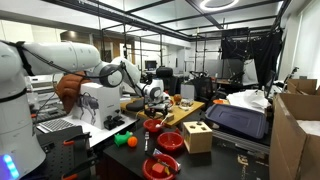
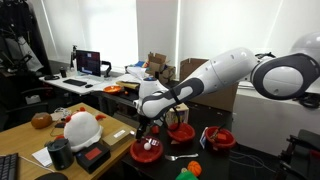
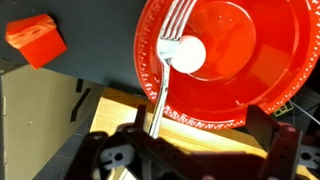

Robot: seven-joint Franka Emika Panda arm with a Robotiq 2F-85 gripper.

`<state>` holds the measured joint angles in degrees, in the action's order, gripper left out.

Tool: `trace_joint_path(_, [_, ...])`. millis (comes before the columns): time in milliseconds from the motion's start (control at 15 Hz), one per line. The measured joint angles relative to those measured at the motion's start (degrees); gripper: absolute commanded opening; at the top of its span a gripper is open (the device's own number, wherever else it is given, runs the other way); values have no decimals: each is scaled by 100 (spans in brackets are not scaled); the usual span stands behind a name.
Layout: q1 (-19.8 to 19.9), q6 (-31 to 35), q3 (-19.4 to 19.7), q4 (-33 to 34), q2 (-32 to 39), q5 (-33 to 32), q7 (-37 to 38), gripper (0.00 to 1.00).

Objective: Remove the fork from the orange plate and put it on the table

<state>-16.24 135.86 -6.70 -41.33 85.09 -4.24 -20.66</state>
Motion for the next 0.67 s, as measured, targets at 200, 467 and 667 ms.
trace_joint_path(200, [11,356,53,-72,8,-23,-178,100])
trace_joint_path(467, [38,632,55,-127,8,-146,-298,100])
trace_joint_path(667, [75,675,55,-215,11,-190,-326,100])
